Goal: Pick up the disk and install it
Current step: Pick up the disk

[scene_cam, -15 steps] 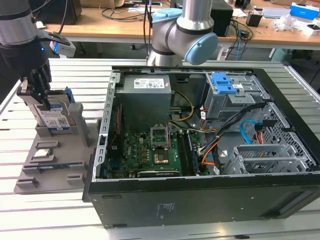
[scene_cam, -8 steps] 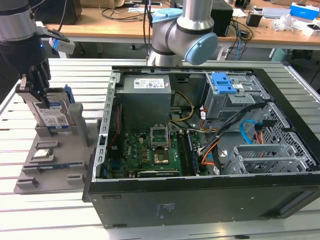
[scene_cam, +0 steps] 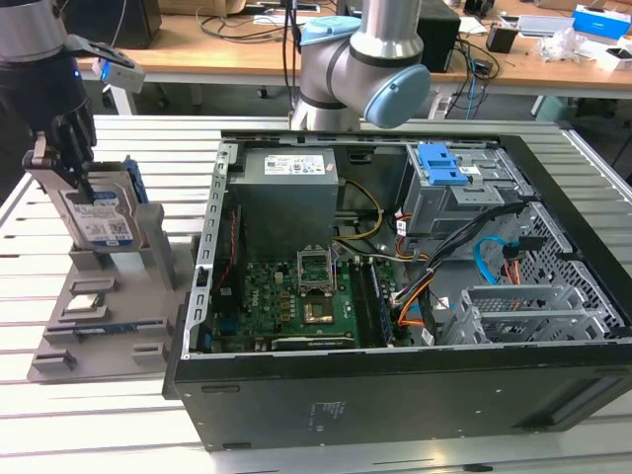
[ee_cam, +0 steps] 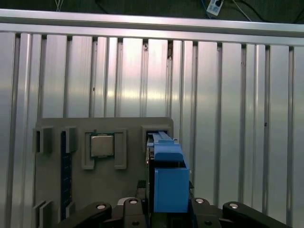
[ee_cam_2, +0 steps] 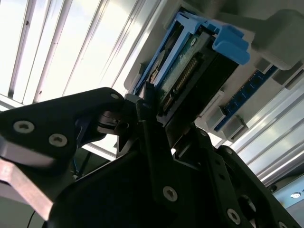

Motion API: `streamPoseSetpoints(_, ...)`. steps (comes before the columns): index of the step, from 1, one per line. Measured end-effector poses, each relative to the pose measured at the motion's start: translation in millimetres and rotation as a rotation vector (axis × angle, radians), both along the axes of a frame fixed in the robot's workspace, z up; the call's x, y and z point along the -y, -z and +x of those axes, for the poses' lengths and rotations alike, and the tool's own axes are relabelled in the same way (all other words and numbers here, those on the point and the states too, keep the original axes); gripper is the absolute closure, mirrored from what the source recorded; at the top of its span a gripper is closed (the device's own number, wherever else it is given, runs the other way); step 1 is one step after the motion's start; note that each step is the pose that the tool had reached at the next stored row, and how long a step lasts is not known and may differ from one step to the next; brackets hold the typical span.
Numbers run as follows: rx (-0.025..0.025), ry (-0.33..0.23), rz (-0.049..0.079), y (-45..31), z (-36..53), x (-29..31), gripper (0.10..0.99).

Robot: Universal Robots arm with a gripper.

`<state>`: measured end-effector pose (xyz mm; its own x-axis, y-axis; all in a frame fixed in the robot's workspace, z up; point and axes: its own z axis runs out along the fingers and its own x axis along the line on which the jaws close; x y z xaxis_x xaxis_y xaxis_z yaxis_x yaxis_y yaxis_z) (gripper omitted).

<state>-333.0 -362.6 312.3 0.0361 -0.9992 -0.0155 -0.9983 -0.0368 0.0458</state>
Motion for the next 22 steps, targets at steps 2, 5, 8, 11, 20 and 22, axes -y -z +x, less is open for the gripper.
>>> streamPoseSetpoints(2,-0.0002,0.000,0.000,-3.8,0.2,-0.2,0.722)
streamPoseSetpoints(5,-0.0005,0.000,0.000,-9.5,0.5,-0.6,0.722)
streamPoseSetpoints(8,-0.0008,0.000,0.000,-14.2,0.7,-0.8,0.722)
streamPoseSetpoints(11,-0.0012,0.000,0.000,-21.0,1.1,-1.2,0.722)
streamPoseSetpoints(20,-0.0042,0.000,0.000,-46.4,3.2,-2.7,0.722)
streamPoseSetpoints(22,-0.0047,0.000,0.000,-49.7,3.5,-3.0,0.722)
